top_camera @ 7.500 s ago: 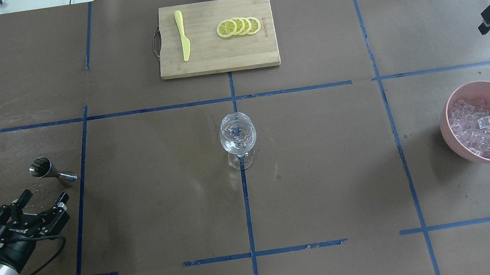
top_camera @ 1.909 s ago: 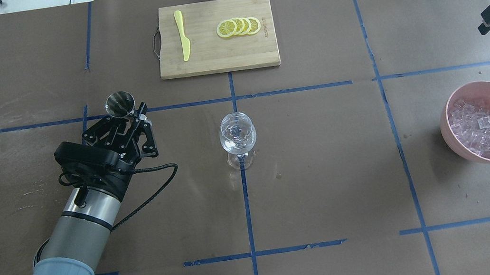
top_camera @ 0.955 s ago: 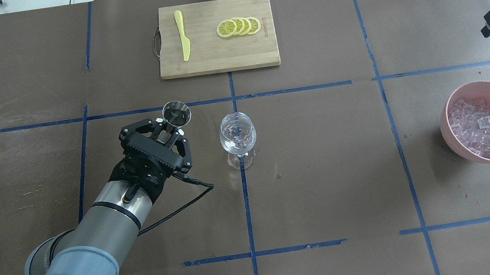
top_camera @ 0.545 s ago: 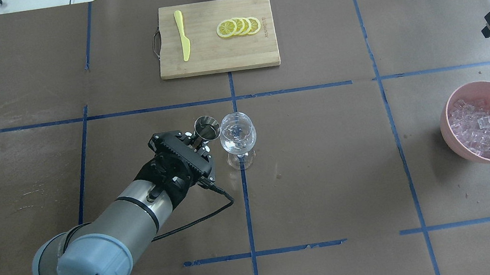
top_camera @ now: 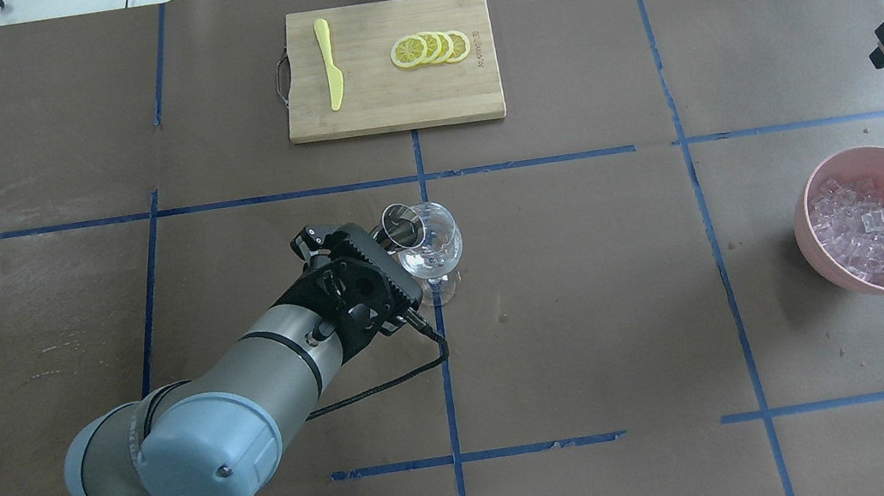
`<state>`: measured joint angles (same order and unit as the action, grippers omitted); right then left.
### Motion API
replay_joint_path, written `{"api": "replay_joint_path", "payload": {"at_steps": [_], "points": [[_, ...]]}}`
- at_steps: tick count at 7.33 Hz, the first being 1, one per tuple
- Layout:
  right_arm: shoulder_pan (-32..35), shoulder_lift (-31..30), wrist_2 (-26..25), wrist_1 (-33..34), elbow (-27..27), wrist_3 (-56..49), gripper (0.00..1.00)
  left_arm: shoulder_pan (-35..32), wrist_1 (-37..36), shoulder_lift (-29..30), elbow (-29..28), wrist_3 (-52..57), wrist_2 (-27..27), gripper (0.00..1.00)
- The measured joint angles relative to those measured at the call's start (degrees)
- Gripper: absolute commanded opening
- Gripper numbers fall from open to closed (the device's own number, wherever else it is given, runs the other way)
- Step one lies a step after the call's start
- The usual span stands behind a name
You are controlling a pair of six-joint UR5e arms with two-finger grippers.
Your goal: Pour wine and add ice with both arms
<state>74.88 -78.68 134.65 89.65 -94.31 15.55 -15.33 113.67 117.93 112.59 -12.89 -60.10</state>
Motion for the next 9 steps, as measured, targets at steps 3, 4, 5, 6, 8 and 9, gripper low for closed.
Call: {"api": "replay_joint_path", "payload": {"at_steps": [3, 4, 5, 6, 8, 9], "points": [[0.0, -0.4, 0.0, 0.1, -0.3, 0.0, 1.00, -1.1, -3.1, 0.5, 0.5, 6.2, 0.0, 0.00], [0.0, -0.4, 0.0, 0.1, -0.2, 0.0, 1.00, -1.2, -3.9, 0.9, 0.5, 8.4, 0.0, 0.00], [0.0, -0.4, 0.0, 0.1, -0.2, 0.0, 1.00, -1.3, -4.3, 1.2, 0.4, 10.1, 0.1, 0.00], [0.0, -0.4, 0.0, 0.1, -0.2, 0.0, 1.00, -1.4, -4.5, 1.4, 0.1, 12.3, 0.2, 0.00], [0.0, -0.4, 0.0, 0.1, -0.3, 0.1, 1.00, -2.1, -4.6, 1.9, -0.8, 18.2, 1.1, 0.00], [-0.1, -0.4, 0.0, 0.1, -0.3, 0.1, 1.00, -2.4, -4.9, 2.6, -1.8, 22.9, 2.8, 0.00]]}}
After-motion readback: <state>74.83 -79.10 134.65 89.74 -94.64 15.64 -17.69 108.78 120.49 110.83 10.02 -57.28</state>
